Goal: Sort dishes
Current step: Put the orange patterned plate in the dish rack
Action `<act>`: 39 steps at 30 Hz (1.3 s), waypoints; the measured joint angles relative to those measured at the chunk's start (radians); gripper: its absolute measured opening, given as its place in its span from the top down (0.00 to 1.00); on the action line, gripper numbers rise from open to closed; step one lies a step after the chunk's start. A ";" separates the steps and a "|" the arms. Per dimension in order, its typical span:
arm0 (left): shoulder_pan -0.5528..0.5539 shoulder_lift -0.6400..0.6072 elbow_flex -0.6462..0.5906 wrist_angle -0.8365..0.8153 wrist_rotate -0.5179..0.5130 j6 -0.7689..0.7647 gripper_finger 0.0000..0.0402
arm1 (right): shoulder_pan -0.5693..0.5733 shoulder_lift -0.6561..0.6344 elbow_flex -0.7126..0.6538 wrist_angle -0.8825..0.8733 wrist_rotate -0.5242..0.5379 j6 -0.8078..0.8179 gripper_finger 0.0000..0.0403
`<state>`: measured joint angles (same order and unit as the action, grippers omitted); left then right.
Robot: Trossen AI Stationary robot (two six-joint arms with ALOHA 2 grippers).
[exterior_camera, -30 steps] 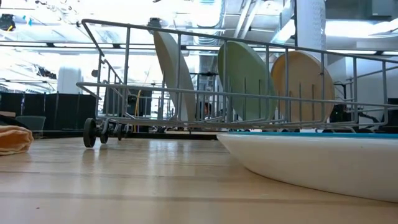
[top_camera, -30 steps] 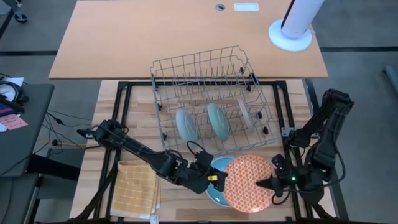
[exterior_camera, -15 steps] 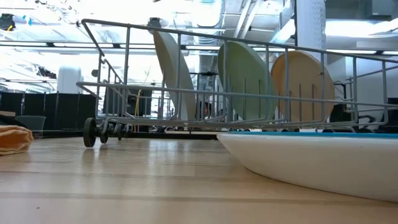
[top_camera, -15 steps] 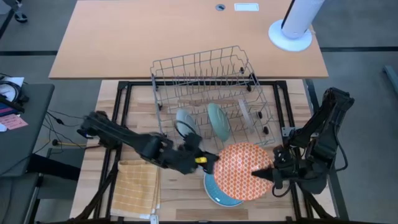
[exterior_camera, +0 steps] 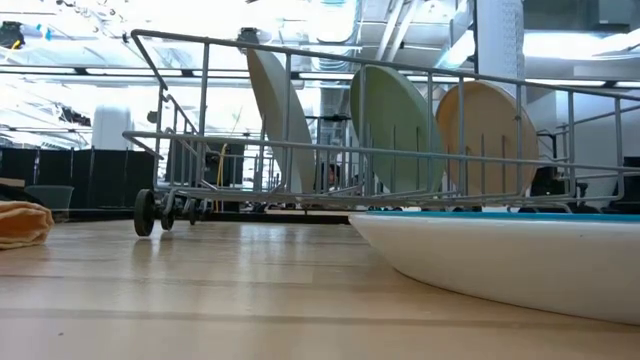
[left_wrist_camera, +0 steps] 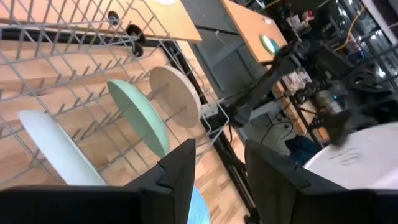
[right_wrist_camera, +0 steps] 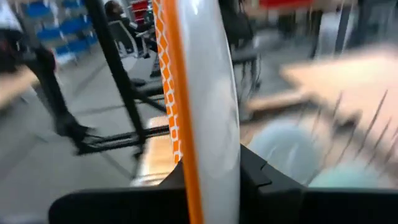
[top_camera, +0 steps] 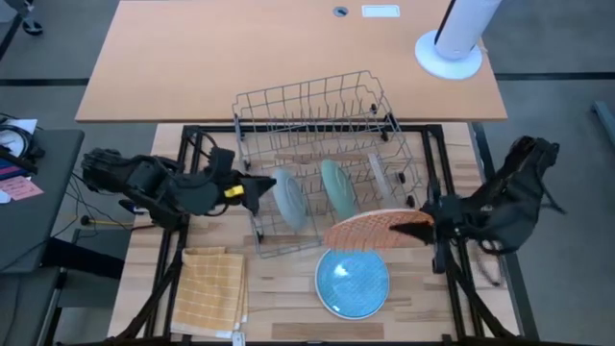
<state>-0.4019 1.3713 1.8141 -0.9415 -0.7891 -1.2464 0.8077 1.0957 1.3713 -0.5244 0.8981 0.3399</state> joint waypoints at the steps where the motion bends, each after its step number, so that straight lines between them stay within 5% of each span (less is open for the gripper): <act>1: -0.001 -0.003 0.000 -0.005 -0.002 0.000 0.67 | -0.019 0.008 0.027 -0.001 -0.001 -0.102 0.93; 13: -0.014 0.005 -0.001 -0.069 -0.026 -0.038 0.67 | -0.186 0.270 0.287 0.000 0.219 -1.123 0.93; 20: -0.014 0.001 -0.002 -0.105 -0.062 -0.060 0.67 | -0.213 0.400 0.314 0.023 0.326 -1.543 0.93; 39: -0.014 0.004 -0.002 -0.199 -0.110 -0.153 0.67 | -0.031 0.420 0.315 0.100 0.356 -1.543 0.93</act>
<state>-0.4160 1.3749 1.8126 -1.1404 -0.8988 -1.3995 0.7763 1.5158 1.6863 -0.4246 1.2545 -1.2027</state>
